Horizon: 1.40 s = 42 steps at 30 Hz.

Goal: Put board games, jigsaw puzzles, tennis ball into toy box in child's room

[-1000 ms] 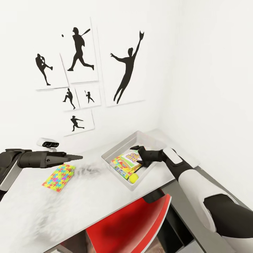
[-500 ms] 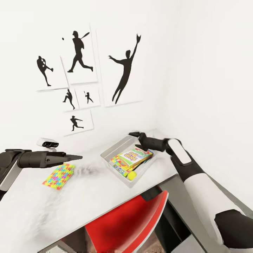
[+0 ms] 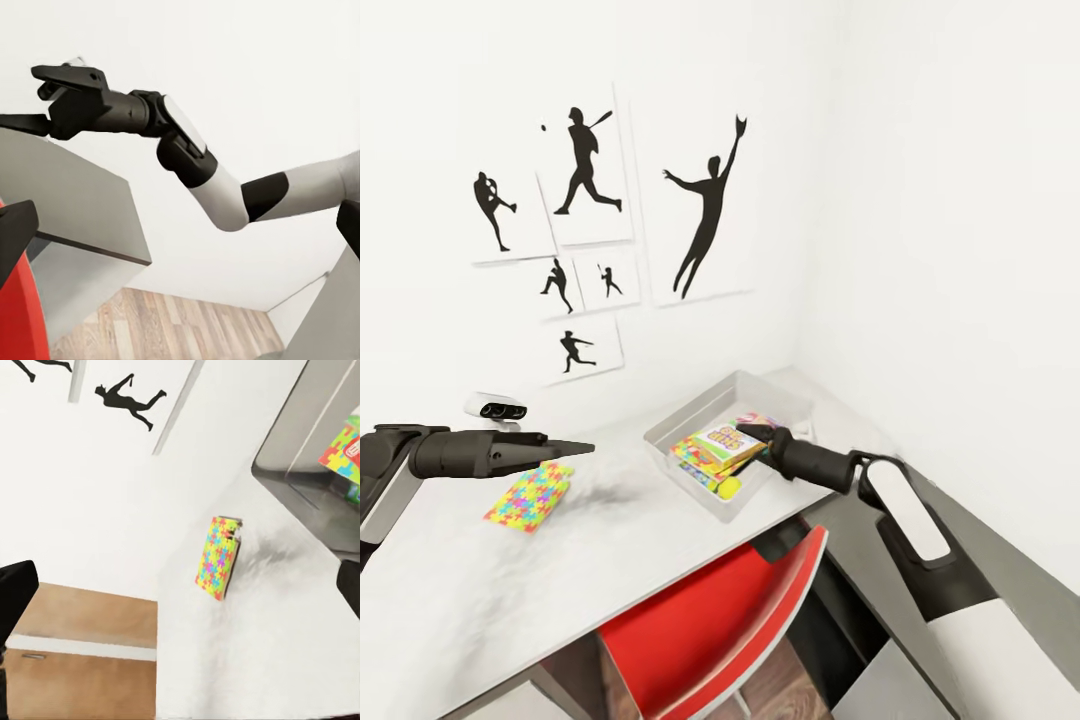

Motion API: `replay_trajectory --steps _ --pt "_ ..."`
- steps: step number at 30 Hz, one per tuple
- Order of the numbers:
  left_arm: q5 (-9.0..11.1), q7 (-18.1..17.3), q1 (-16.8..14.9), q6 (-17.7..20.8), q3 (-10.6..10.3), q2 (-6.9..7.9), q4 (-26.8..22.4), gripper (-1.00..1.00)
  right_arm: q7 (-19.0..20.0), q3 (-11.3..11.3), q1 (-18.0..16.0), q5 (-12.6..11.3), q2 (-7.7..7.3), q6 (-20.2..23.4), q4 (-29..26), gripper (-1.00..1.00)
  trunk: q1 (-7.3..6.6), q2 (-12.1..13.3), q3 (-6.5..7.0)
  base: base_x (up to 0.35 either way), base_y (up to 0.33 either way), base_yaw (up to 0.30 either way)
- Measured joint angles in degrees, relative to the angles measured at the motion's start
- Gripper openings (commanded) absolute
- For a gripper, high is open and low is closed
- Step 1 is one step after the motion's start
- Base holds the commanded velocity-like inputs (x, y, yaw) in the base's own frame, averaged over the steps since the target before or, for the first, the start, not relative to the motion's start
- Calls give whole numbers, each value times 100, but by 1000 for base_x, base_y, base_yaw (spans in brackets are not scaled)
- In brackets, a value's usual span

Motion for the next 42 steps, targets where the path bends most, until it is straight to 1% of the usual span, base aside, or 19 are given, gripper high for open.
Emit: replay_trajectory --steps 4,5,6,7,8,9,11,14,17,23,32,42 --pt "1 0 0 0 3 0 2 100 121 -6 392 -2 -18 -8 -422 100 0 0 36 -2 1 -69" --pt "1 0 0 0 4 0 2 100 162 -6 559 -2 -48 -11 -614 100 0 -1 44 -13 0 -68" --pt "-1 0 0 0 4 0 2 100 182 -7 650 -2 -74 -15 -710 100 0 0 53 -73 20 -68" --pt "-3 0 0 0 5 0 0 100 219 -7 818 0 -139 -27 -879 100 1 0 62 -107 39 -68" --pt "-4 1 2 0 5 0 0 100 243 -6 905 -5 -179 -34 -957 100 1 0 71 -162 74 -67" --pt "-6 0 4 0 2 0 -1 100 294 -6 1058 -8 -256 -50 -1093 100 2 1 81 -172 78 -67" --pt "-5 0 7 0 2 0 1 100 389 -6 1265 -16 -340 -71 -1236 100 1 0 99 -136 52 -49" --pt "-1 0 8 0 2 0 1 100 549 -10 1485 -34 -397 -84 -1325 100 1 0 125 -71 26 -25" --pt "-3 0 18 0 3 0 -1 100 719 -12 1648 -41 -418 -94 -1362 100 0 0 152 -29 11 -10" --pt "-7 1 55 0 1 -5 -2 100 911 -43 1775 -34 -435 -181 -1385 100 2 1 190 -73 20 -3" --pt "-22 0 62 0 -8 -16 -2 100 965 -147 1794 -39 -441 -211 -1436 100 0 1 197 -52 16 0" --pt "-34 0 65 0 -4 -17 -4 100 964 -177 1795 -34 -441 -220 -1392 100 1 1 197 -25 2 0"
